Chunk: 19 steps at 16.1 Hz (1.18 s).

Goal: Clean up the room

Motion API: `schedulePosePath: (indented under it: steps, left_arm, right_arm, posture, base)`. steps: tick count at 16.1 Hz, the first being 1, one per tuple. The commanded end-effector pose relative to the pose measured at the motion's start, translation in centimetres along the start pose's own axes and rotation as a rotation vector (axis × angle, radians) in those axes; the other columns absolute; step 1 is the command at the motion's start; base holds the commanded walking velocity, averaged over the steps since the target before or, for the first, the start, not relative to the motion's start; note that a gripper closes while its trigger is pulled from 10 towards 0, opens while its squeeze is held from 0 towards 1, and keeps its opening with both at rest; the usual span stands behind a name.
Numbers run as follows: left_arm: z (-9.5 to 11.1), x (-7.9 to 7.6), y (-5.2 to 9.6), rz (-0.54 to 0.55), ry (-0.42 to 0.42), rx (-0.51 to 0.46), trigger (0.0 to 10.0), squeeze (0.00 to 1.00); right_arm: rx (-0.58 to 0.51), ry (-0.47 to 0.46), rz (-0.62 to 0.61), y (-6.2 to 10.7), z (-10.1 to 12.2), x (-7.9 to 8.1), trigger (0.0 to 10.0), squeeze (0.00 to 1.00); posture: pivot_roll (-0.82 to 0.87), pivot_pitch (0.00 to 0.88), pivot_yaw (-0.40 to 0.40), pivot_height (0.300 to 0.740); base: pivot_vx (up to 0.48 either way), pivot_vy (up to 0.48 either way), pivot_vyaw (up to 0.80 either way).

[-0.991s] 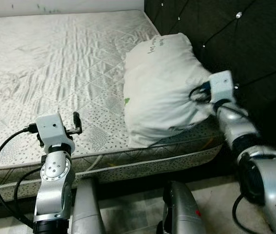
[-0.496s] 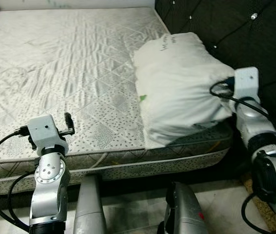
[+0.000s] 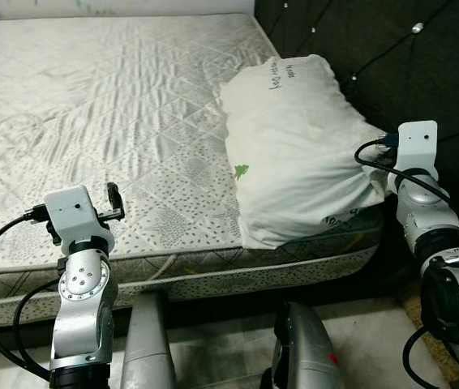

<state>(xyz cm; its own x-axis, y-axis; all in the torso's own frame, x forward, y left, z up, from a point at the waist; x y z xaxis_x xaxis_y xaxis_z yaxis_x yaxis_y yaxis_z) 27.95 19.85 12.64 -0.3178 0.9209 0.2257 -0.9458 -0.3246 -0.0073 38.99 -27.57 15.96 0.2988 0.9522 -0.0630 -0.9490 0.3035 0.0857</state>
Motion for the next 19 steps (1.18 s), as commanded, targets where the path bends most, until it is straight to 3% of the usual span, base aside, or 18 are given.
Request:
schedulePosePath:
  steps: [1,5,7,11,16,19]
  left_arm:
    - [0.1,0.2,0.0,0.015,-0.010,0.001,10.0,0.00]
    - [0.2,0.1,-0.2,0.017,-0.007,-0.002,10.0,0.00]
    - [0.4,0.0,-0.4,0.016,-0.004,-0.010,10.0,0.00]
    - [0.3,-0.2,-0.8,0.005,-0.006,-0.016,10.0,0.00]
    - [0.8,-0.4,-1.8,-0.002,-0.004,-0.043,10.0,0.00]
    - [1.4,-0.5,-2.5,0.001,-0.001,-0.072,10.0,0.00]
  right_arm:
    - [-0.130,-0.024,0.007,-0.5,3.6,0.5,10.0,1.00]
    - [-0.170,-0.039,-0.009,-0.5,4.2,0.6,10.0,1.00]
    - [-0.157,-0.058,0.001,-0.1,2.7,1.1,10.0,1.00]
    - [-0.057,-0.095,0.041,2.3,-3.4,2.5,10.0,1.00]
    - [-0.042,-0.112,0.052,4.2,-5.6,3.1,10.0,1.00]
    - [-0.096,-0.204,0.111,6.0,-5.6,4.6,10.0,1.00]
  posture:
    - [0.13,0.000,-0.071,0.556]
    - [0.12,0.000,-0.070,0.556]
    - [0.12,0.000,-0.067,0.556]
    - [0.10,0.000,-0.050,0.556]
    - [0.08,0.000,-0.032,0.556]
    - [0.08,0.000,-0.025,0.556]
  base:
    - [0.000,0.000,0.00]
    - [0.000,0.000,0.00]
    - [0.000,0.000,0.00]
    - [0.000,0.000,0.00]
    - [0.000,0.000,0.00]
    - [0.000,0.000,0.00]
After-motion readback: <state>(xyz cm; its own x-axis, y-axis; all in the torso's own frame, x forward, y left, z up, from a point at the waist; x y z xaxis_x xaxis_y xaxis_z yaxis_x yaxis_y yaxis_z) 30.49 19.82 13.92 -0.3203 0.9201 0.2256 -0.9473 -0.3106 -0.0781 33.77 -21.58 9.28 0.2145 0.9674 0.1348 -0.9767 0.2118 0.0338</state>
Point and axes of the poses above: a point about 5 cm out from each wrist's last joint towards the gripper, its own y axis pointing back from the gripper into the wrist, its own z axis along the axis of the wrist's last joint, x = y × z, the point moved 1 cm from there along -y, pointing out of the wrist towards the gripper, and after that the axes turned 14 degrees about -y, right-handed, at the moved point
